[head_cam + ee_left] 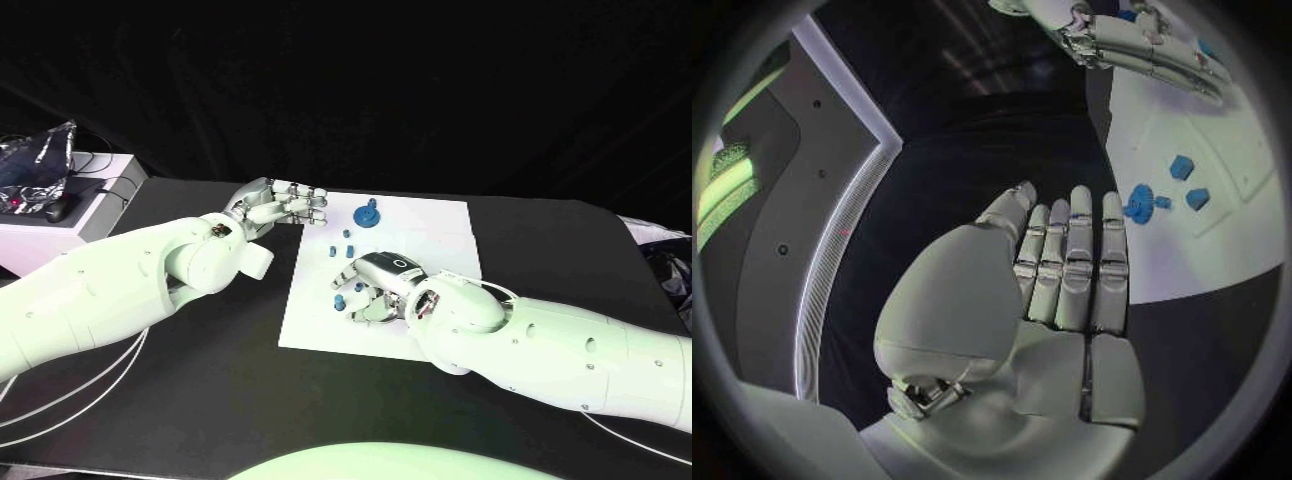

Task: Assemble the parts on the task board

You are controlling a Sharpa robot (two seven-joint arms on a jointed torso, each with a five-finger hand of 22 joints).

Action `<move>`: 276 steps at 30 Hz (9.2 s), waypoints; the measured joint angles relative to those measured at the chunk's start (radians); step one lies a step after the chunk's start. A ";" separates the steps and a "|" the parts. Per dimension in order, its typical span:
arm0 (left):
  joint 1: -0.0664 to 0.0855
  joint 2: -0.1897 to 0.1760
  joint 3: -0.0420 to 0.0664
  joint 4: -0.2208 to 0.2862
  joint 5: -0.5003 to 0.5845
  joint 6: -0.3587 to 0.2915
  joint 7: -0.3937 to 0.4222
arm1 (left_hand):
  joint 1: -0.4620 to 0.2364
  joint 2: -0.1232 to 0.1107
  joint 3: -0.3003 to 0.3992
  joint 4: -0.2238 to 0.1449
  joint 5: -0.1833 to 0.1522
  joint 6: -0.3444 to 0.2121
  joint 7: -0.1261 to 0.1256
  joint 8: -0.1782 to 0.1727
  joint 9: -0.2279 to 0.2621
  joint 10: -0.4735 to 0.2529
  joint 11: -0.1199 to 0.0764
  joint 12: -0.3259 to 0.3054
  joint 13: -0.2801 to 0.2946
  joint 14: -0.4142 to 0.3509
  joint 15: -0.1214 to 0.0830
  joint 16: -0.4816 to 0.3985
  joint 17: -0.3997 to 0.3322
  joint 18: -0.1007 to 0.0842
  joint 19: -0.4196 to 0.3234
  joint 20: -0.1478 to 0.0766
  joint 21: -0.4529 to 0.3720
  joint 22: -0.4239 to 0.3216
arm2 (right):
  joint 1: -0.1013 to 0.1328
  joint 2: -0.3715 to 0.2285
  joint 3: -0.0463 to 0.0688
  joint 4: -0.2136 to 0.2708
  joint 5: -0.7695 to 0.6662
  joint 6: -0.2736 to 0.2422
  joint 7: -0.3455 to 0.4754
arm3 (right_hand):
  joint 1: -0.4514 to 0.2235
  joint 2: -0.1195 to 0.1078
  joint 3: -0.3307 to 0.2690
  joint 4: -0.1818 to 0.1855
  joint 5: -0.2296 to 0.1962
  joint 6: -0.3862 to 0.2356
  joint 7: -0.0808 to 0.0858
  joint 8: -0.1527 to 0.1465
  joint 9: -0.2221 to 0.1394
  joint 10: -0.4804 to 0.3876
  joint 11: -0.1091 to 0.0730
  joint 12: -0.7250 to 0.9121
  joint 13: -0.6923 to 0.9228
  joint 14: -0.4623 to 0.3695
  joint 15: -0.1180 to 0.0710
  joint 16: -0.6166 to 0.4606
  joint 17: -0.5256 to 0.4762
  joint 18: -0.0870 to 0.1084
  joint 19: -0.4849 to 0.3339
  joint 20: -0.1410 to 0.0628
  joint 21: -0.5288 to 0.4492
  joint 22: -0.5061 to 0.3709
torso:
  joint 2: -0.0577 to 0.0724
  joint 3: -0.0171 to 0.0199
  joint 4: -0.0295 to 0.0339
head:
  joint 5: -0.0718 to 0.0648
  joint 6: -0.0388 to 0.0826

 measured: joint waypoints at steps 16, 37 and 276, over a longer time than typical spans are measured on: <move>-0.016 -0.003 0.000 -0.001 0.003 0.000 0.000 | 0.000 0.000 -0.003 0.003 0.000 0.000 0.000 0.000 0.000 -0.007 0.000 0.000 0.000 -0.005 -0.002 0.000 -0.001 0.000 0.000 0.000 0.000 -0.001 | 0.045 -0.213 0.033 0.138 0.214 -0.166 0.093 | -0.002 0.088 0.006 -0.015 0.018 0.038 0.067 0.019 0.003 0.269 -0.061 0.049 -0.002 0.010 -0.033 -0.008 0.005 0.024 -0.003 -0.013 0.058 -0.007 | -0.001 0.0007 -0.0018 | -0.017 0.018; -0.033 -0.009 0.000 0.023 0.010 0.003 0.003 | 0.000 0.000 -0.006 0.006 0.000 0.000 0.000 0.000 0.000 -0.007 0.000 0.000 0.000 -0.005 -0.002 0.000 0.000 0.000 0.000 0.000 -0.001 -0.003 | 0.109 -0.531 0.020 0.267 0.551 0.043 -0.145 | -0.345 0.239 -0.327 0.085 0.038 0.190 -0.024 0.065 0.353 0.447 -0.183 0.956 1.134 0.013 -0.113 0.178 0.307 -0.058 0.000 -0.115 0.603 0.043 | -0.008 0.0020 -0.0208 | -0.088 0.030; -0.037 -0.055 0.000 0.052 0.040 0.010 -0.012 | -0.024 -0.024 0.072 0.006 0.008 -0.007 0.007 0.000 0.000 -0.007 0.000 0.000 0.000 -0.009 0.002 0.000 0.003 0.000 -0.011 0.004 0.007 0.006 | 0.040 -0.283 0.003 0.163 0.472 0.065 -0.255 | -0.313 0.217 -0.113 -0.135 -0.085 0.200 -0.090 0.217 0.743 0.510 -0.227 0.988 1.248 0.043 -0.137 0.172 0.502 -0.094 0.001 -0.132 0.761 0.043 | -0.007 0.0008 -0.0185 | -0.060 -0.002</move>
